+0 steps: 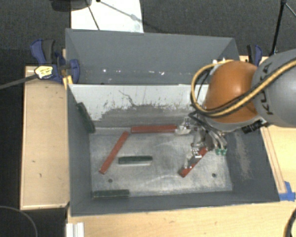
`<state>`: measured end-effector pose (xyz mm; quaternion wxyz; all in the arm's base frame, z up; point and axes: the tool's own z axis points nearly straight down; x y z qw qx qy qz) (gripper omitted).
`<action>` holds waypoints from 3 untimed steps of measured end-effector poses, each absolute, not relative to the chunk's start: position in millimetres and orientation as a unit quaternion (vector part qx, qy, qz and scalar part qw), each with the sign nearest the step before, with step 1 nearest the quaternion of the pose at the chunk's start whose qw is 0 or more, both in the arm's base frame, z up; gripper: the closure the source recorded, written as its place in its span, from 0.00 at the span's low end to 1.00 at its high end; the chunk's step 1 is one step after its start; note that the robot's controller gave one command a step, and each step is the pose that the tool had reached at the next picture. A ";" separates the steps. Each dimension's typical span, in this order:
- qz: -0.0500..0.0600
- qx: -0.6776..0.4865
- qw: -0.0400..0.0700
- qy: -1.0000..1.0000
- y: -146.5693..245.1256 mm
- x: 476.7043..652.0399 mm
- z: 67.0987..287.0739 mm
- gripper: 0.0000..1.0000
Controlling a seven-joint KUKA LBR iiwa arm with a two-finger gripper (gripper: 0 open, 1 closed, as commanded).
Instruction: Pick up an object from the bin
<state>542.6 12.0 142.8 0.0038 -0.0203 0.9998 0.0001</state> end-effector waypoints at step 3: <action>0.000 -0.035 0.008 0.999 -20.6 511.1 75.4 1.00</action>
Offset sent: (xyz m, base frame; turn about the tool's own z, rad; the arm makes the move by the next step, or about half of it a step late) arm -0.0368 -0.0328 -0.0728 -0.0311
